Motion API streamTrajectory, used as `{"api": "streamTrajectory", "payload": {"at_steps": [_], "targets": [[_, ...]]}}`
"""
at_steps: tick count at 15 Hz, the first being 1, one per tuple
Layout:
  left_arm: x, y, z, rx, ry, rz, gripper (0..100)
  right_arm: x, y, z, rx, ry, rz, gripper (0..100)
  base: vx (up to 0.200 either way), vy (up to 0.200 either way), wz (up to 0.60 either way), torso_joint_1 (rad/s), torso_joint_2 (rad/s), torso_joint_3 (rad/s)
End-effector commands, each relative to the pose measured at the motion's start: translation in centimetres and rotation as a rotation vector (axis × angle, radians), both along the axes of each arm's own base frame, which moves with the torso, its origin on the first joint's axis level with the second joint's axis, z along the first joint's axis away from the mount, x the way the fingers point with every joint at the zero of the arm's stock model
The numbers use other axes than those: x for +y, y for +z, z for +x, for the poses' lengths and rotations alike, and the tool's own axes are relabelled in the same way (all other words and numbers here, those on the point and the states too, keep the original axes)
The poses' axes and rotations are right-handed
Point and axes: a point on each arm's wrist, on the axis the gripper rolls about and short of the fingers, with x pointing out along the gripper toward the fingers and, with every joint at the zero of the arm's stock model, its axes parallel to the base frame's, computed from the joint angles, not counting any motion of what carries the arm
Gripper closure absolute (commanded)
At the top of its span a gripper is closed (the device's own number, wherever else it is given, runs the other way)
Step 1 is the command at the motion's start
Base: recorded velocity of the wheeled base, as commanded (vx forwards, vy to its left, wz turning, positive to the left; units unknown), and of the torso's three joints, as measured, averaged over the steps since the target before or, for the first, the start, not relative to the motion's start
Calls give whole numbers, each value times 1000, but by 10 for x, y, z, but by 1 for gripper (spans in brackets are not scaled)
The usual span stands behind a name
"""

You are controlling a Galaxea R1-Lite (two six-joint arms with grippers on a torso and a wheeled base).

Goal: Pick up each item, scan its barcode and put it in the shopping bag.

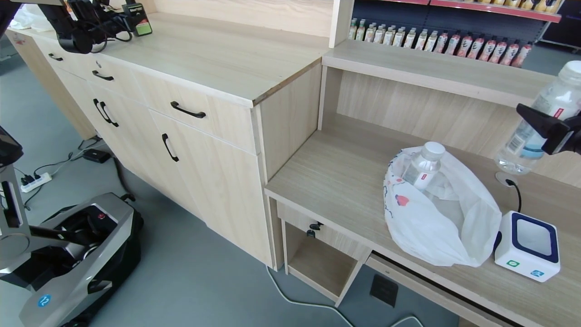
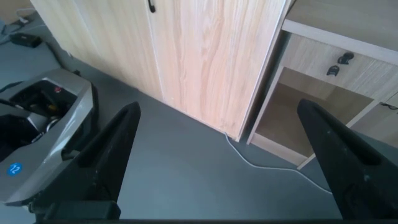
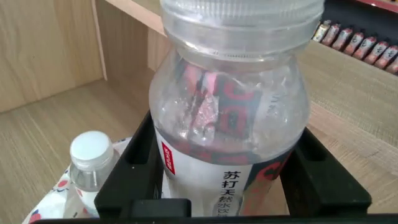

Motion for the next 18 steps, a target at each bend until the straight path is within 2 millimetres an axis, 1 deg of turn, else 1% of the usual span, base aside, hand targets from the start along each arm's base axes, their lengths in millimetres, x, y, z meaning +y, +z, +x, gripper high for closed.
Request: {"api": "streamTrajectory", "payload": {"at_steps": [1, 3, 4, 6, 8, 9, 11, 14, 18], "targets": [[0, 0, 0, -1, 0, 0, 0, -13, -24, 30, 80, -19, 38, 100, 0, 0, 0, 0, 0, 0], [0, 0, 0, -1, 0, 0, 0, -16, -38, 43, 124, -10, 96, 100, 0, 0, 0, 0, 0, 0], [0, 0, 0, -1, 0, 0, 0, -13, -43, 48, 136, 7, 119, 100, 0, 0, 0, 0, 0, 0], [0, 0, 0, -1, 0, 0, 0, -6, -58, 61, 172, 42, 129, 100, 0, 0, 0, 0, 0, 0], [0, 0, 0, -1, 0, 0, 0, 3, -65, 70, 157, 75, 123, 100, 0, 0, 0, 0, 0, 0], [0, 0, 0, -1, -2, 0, 0, 13, -74, 79, 136, 111, 113, 100, 0, 0, 0, 0, 0, 0], [0, 0, 0, -1, 0, 0, 0, 20, -83, 89, 118, 135, 104, 100, 0, 0, 0, 0, 0, 0], [0, 0, 0, -1, 0, 0, 0, 19, -96, 100, 109, 139, 102, 100, 0, 0, 0, 0, 0, 0], [0, 0, 0, -1, -2, 0, 0, 17, -106, 117, 63, 142, 92, 100, 0, 0, 0, 0, 0, 0]]}}
